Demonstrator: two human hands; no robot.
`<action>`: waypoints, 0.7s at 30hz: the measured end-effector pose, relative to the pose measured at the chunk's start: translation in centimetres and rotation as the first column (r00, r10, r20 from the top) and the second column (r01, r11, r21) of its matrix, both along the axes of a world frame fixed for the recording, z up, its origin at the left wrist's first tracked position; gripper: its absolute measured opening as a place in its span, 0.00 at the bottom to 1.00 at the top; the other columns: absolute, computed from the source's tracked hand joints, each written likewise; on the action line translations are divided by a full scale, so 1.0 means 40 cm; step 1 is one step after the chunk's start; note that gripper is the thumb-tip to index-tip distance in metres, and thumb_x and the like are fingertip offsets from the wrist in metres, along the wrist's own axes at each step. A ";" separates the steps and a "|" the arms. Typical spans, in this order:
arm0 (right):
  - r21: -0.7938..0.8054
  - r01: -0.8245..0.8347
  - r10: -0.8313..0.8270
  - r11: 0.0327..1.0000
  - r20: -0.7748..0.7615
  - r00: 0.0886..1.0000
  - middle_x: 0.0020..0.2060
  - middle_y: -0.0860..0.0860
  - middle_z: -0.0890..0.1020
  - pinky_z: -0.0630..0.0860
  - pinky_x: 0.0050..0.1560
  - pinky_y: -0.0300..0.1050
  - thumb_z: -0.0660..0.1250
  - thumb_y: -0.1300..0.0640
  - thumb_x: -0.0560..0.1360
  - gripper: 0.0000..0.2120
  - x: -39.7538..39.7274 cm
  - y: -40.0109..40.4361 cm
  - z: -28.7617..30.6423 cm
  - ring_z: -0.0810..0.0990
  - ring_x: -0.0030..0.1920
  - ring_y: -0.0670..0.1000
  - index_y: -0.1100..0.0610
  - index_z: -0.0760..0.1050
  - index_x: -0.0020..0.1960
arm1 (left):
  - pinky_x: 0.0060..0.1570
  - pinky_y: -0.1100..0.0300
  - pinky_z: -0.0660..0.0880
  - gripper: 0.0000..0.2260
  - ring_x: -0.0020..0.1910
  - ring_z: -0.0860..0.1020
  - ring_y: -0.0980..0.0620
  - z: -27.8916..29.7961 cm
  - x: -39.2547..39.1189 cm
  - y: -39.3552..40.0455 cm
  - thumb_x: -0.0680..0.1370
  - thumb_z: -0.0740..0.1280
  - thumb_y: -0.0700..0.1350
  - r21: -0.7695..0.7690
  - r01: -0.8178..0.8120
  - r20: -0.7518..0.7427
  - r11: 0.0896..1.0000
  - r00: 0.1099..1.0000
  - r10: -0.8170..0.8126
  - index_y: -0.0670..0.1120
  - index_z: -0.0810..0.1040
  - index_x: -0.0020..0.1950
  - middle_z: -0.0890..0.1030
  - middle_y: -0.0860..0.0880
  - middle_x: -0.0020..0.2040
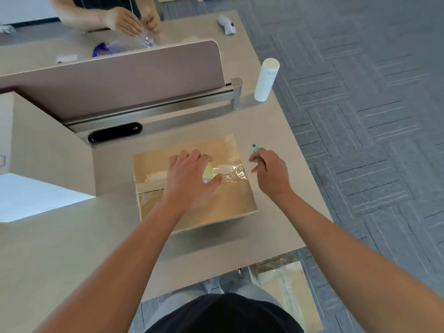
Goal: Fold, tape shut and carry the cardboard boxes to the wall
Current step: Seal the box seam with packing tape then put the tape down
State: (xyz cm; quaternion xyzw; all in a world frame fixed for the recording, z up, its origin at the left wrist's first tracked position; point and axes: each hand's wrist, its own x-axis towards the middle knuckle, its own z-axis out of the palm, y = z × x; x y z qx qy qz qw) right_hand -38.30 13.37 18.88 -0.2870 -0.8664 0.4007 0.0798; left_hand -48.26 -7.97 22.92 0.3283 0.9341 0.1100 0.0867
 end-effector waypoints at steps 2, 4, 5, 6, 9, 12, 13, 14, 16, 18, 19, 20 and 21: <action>0.017 -0.025 0.024 1.000 0.039 0.999 0.54 0.49 0.82 0.79 0.57 0.55 0.57 0.55 0.81 0.13 -0.009 -0.016 0.005 0.83 0.49 0.49 0.48 0.80 0.54 | 0.65 0.50 0.63 0.29 0.58 0.73 0.48 0.002 -0.002 -0.006 0.74 0.56 0.69 0.012 0.014 0.019 1.000 1.000 -0.014 0.54 0.79 0.66 0.78 0.54 0.57; 0.046 -0.059 0.053 0.997 0.124 0.991 0.60 0.49 0.79 0.77 0.61 0.53 0.63 0.50 0.82 0.14 -0.019 -0.033 0.008 0.80 0.58 0.51 0.50 0.80 0.64 | 0.66 0.50 0.63 0.29 0.59 0.73 0.48 0.005 -0.007 -0.012 0.75 0.54 0.68 0.012 0.041 0.032 0.999 0.999 -0.041 0.54 0.78 0.67 0.78 0.54 0.57; 0.077 -0.077 0.063 0.994 0.166 0.984 0.62 0.50 0.77 0.76 0.62 0.52 0.65 0.47 0.82 0.17 -0.023 -0.041 0.004 0.79 0.61 0.52 0.50 0.78 0.68 | 0.66 0.49 0.64 0.30 0.59 0.73 0.47 0.008 -0.008 -0.016 0.76 0.52 0.68 0.008 0.059 0.035 0.998 0.998 -0.059 0.53 0.78 0.68 0.78 0.53 0.57; 0.125 -0.086 0.059 0.988 0.201 0.978 0.64 0.51 0.76 0.75 0.63 0.52 0.65 0.43 0.82 0.22 -0.027 -0.048 0.002 0.78 0.63 0.53 0.51 0.76 0.72 | 0.66 0.48 0.64 0.30 0.59 0.74 0.46 0.012 -0.009 -0.019 0.77 0.50 0.66 0.008 0.070 0.036 0.997 0.997 -0.071 0.53 0.78 0.68 0.79 0.52 0.57; 0.272 -0.054 -0.024 0.961 0.274 0.961 0.69 0.53 0.73 0.72 0.67 0.54 0.63 0.35 0.80 0.32 -0.038 -0.062 -0.015 0.74 0.67 0.56 0.53 0.69 0.77 | 0.63 0.45 0.68 0.28 0.56 0.76 0.42 0.020 -0.010 -0.028 0.81 0.46 0.59 0.011 0.039 0.042 0.999 0.998 -0.040 0.53 0.76 0.72 0.78 0.49 0.55; 0.247 -0.021 -0.069 0.969 0.350 0.934 0.72 0.55 0.69 0.69 0.68 0.54 0.63 0.33 0.79 0.37 -0.042 -0.068 -0.034 0.70 0.69 0.58 0.54 0.65 0.79 | 0.63 0.45 0.68 0.23 0.57 0.76 0.43 0.019 -0.011 -0.037 0.85 0.49 0.57 -0.001 -0.024 0.108 1.000 0.994 0.024 0.52 0.72 0.75 0.78 0.48 0.57; 0.227 -0.022 -0.064 0.974 0.363 0.930 0.72 0.55 0.69 0.68 0.68 0.54 0.63 0.33 0.78 0.37 -0.042 -0.069 -0.041 0.70 0.70 0.58 0.54 0.64 0.79 | 0.64 0.46 0.67 0.22 0.59 0.76 0.44 0.020 -0.011 -0.040 0.85 0.51 0.58 0.000 -0.046 0.139 0.999 0.989 0.045 0.52 0.71 0.75 0.78 0.48 0.58; 0.215 -0.025 -0.058 0.976 0.369 0.927 0.72 0.55 0.69 0.68 0.68 0.54 0.63 0.32 0.78 0.38 -0.042 -0.070 -0.047 0.70 0.70 0.58 0.54 0.64 0.80 | 0.65 0.46 0.66 0.21 0.60 0.75 0.45 0.022 -0.012 -0.041 0.85 0.53 0.58 0.006 -0.068 0.171 0.998 0.983 0.066 0.52 0.71 0.74 0.78 0.49 0.59; 0.208 -0.011 -0.068 0.978 0.369 0.927 0.72 0.55 0.70 0.68 0.68 0.54 0.62 0.32 0.79 0.37 -0.039 -0.077 -0.058 0.70 0.70 0.58 0.53 0.64 0.80 | 0.66 0.47 0.64 0.20 0.62 0.76 0.46 0.028 -0.013 -0.046 0.85 0.54 0.60 0.025 -0.108 0.229 0.994 0.968 0.099 0.52 0.72 0.71 0.79 0.50 0.60; 0.211 0.018 -0.093 0.977 0.352 0.931 0.71 0.55 0.71 0.68 0.67 0.54 0.62 0.32 0.79 0.37 -0.037 -0.086 -0.068 0.71 0.69 0.57 0.53 0.64 0.80 | 0.66 0.47 0.64 0.20 0.60 0.77 0.47 0.034 -0.015 -0.053 0.85 0.54 0.60 0.031 -0.138 0.267 0.990 0.956 0.125 0.50 0.73 0.69 0.80 0.51 0.60; 0.215 0.029 -0.103 0.976 0.341 0.934 0.71 0.55 0.71 0.68 0.67 0.54 0.61 0.32 0.79 0.36 -0.034 -0.091 -0.071 0.71 0.69 0.57 0.52 0.64 0.80 | 0.66 0.47 0.65 0.20 0.59 0.77 0.47 0.037 -0.014 -0.059 0.85 0.54 0.60 0.029 -0.151 0.275 0.988 0.952 0.138 0.50 0.74 0.68 0.80 0.51 0.59; 0.225 0.031 -0.106 0.974 0.329 0.938 0.70 0.55 0.71 0.68 0.66 0.54 0.61 0.33 0.80 0.35 -0.033 -0.095 -0.076 0.71 0.68 0.57 0.52 0.64 0.80 | 0.67 0.47 0.65 0.19 0.58 0.77 0.47 0.038 -0.015 -0.065 0.85 0.55 0.60 0.034 -0.164 0.278 0.986 0.949 0.148 0.50 0.74 0.67 0.80 0.51 0.59; 0.235 0.029 -0.106 0.972 0.320 0.941 0.69 0.55 0.72 0.68 0.66 0.54 0.61 0.33 0.80 0.35 -0.031 -0.097 -0.080 0.72 0.67 0.57 0.52 0.64 0.79 | 0.66 0.48 0.66 0.19 0.58 0.78 0.48 0.037 -0.015 -0.071 0.85 0.56 0.60 0.041 -0.176 0.284 0.984 0.946 0.157 0.50 0.74 0.67 0.80 0.51 0.59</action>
